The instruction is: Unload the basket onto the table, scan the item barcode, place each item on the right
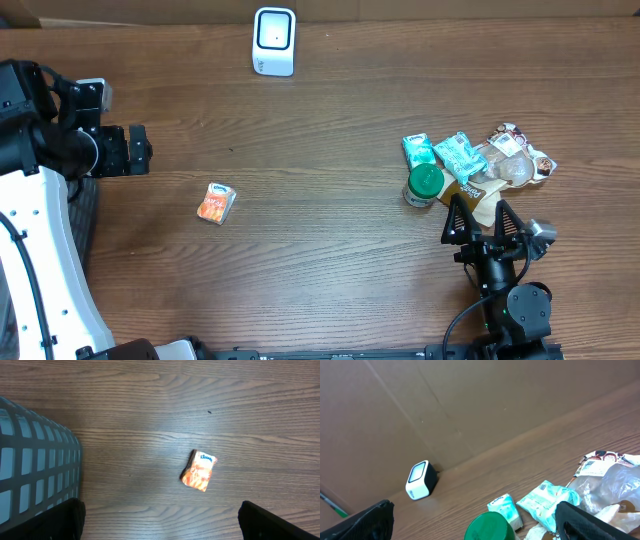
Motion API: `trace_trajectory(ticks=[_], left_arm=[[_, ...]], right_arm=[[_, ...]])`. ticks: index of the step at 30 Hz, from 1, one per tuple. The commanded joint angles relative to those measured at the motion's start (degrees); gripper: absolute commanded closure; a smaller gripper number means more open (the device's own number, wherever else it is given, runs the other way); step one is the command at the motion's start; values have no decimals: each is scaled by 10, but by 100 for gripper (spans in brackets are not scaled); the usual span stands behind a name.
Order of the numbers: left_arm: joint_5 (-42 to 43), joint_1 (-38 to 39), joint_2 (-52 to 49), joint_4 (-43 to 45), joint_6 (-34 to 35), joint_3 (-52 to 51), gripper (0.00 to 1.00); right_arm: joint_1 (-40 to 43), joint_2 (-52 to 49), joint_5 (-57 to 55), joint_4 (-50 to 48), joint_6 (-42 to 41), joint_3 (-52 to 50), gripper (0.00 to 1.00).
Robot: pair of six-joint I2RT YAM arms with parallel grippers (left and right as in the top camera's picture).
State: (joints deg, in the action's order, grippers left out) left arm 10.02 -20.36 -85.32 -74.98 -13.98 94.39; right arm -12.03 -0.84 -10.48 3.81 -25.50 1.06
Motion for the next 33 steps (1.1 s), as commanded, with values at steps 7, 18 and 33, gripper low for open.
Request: trace_trajectory(ticks=[7,18,33], left_arm=[[-1,12,19,2,-15,6,0],[-1,101,126,2,-15,6,0],[0,106,347,93,-14,-141,0]], right_arm=[[0,7,3,-3,0,-6,0],[0,7,3,-3,0,-6,0],[0,7,3,-3,0,-6,0]])
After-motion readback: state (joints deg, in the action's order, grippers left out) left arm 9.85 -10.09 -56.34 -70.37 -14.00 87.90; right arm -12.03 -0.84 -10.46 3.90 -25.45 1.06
